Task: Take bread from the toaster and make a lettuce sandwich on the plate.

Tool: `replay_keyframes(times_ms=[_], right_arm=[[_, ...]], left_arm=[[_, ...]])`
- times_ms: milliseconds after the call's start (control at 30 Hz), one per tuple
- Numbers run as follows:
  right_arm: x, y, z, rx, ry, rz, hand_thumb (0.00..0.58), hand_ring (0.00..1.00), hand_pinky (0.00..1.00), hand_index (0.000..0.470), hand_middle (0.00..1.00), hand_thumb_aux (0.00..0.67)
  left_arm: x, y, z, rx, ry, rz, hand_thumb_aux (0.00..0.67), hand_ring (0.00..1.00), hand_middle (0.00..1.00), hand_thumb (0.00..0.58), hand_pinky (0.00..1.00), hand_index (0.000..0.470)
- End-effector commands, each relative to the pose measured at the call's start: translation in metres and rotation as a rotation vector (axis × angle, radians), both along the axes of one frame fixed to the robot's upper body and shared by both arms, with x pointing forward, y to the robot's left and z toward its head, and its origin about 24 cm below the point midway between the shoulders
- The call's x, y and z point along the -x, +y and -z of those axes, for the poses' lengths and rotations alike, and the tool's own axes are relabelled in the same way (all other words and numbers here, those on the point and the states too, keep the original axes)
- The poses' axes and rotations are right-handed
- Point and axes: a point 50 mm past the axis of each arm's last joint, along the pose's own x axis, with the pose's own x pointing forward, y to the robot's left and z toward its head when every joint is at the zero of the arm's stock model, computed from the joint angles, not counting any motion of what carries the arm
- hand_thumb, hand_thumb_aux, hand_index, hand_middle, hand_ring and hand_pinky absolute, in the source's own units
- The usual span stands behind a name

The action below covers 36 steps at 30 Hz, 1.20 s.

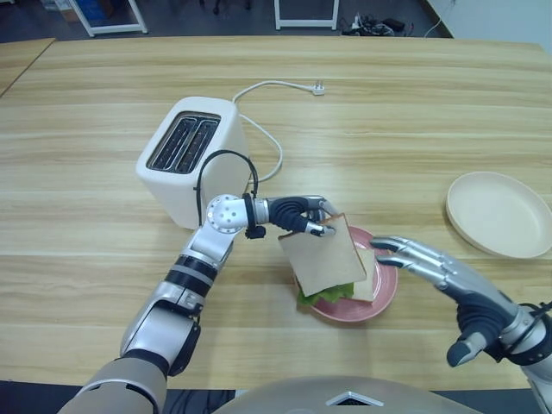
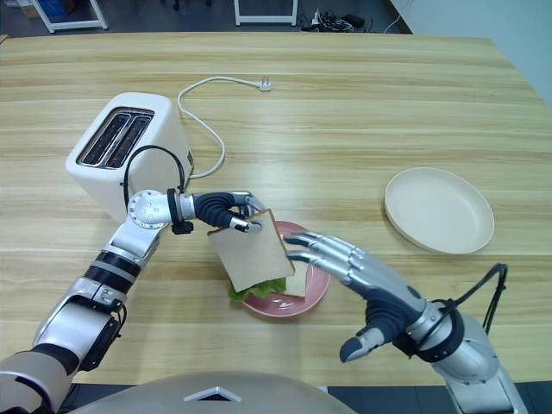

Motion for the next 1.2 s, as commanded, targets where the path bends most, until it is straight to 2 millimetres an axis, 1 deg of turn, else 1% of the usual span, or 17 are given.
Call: replay_keyframes(times_ms=[33,267,400,500,667,800,833,867,900,967,1000,1033,1067,1100,1133,1167,1200], right_arm=[[-0.003,0.019,0.012,0.031,0.037,-0.079,0.000,0.00,0.00,0.000,0.00,0.000],[-0.028,0.039,0.043,0.153,0.073,-0.044,0.000,0.00,0.00,0.000,0.00,0.000],[-0.043,0.041,0.063,0.248,0.089,0.032,0.000,0.00,0.00,0.000,0.00,0.000],[-0.053,0.036,0.081,0.351,0.108,0.093,0.000,0.00,0.00,0.000,0.00,0.000],[-0.045,0.029,0.105,0.484,0.191,0.084,0.000,0.00,0.00,0.000,0.00,0.000],[-0.036,0.023,0.121,0.573,0.268,0.047,0.000,0.00,0.00,0.000,0.00,0.000],[-0.034,0.022,0.124,0.587,0.280,0.042,0.000,0.00,0.00,0.000,0.00,0.000],[-0.034,0.020,0.126,0.605,0.291,0.039,0.000,0.00,0.00,0.000,0.00,0.000],[-0.033,0.019,0.128,0.619,0.299,0.040,0.000,0.00,0.00,0.000,0.00,0.000],[-0.033,0.016,0.130,0.638,0.311,0.043,0.000,0.00,0.00,0.000,0.00,0.000],[-0.033,0.015,0.131,0.645,0.317,0.044,0.000,0.00,0.00,0.000,0.00,0.000],[-0.033,0.013,0.132,0.655,0.324,0.046,0.000,0.00,0.00,0.000,0.00,0.000],[-0.033,0.011,0.133,0.664,0.329,0.048,0.000,0.00,0.00,0.000,0.00,0.000],[-0.033,0.010,0.134,0.674,0.334,0.051,0.000,0.00,0.00,0.000,0.00,0.000],[-0.033,0.009,0.135,0.681,0.338,0.052,0.000,0.00,0.00,0.000,0.00,0.000],[-0.032,0.008,0.135,0.685,0.342,0.052,0.000,0.00,0.00,0.000,0.00,0.000],[-0.032,0.007,0.136,0.688,0.345,0.050,0.000,0.00,0.00,0.000,0.00,0.000]], left_arm=[[-0.006,-0.011,0.005,-0.049,0.002,0.034,0.670,1.00,1.00,0.580,1.00,0.470],[-0.008,-0.033,0.023,-0.100,0.043,0.088,0.670,1.00,1.00,0.580,1.00,0.470],[-0.005,-0.046,0.039,-0.157,0.066,0.119,0.670,1.00,1.00,0.580,1.00,0.470],[0.001,-0.058,0.052,-0.211,0.055,0.145,0.670,1.00,1.00,0.580,1.00,0.470],[0.006,-0.076,0.063,-0.285,0.015,0.150,0.670,1.00,1.00,0.580,1.00,0.470],[0.001,-0.081,0.065,-0.326,-0.060,0.092,0.670,1.00,1.00,0.580,1.00,0.470],[-0.001,-0.082,0.065,-0.332,-0.083,0.071,0.654,1.00,1.00,0.580,1.00,0.459],[-0.003,-0.082,0.064,-0.338,-0.103,0.051,0.581,1.00,1.00,0.570,1.00,0.407],[-0.005,-0.083,0.064,-0.343,-0.120,0.034,0.491,1.00,1.00,0.539,1.00,0.345],[-0.009,-0.084,0.061,-0.341,-0.151,0.000,0.378,1.00,1.00,0.470,1.00,0.265],[-0.011,-0.084,0.060,-0.335,-0.166,-0.022,0.055,1.00,1.00,0.092,1.00,0.039],[-0.015,-0.084,0.057,-0.322,-0.182,-0.050,0.000,0.96,0.96,0.000,0.96,0.000],[-0.018,-0.084,0.054,-0.309,-0.194,-0.074,0.000,0.85,0.85,0.000,0.85,0.000],[-0.021,-0.083,0.049,-0.290,-0.208,-0.101,0.000,0.63,0.63,0.000,0.63,0.000],[-0.025,-0.083,0.044,-0.266,-0.223,-0.129,0.000,0.29,0.29,0.000,0.29,0.000],[-0.029,-0.082,0.038,-0.241,-0.234,-0.155,0.000,0.05,0.05,0.000,0.05,0.000],[-0.033,-0.080,0.033,-0.213,-0.241,-0.180,0.000,0.00,0.00,0.000,0.00,0.000]])
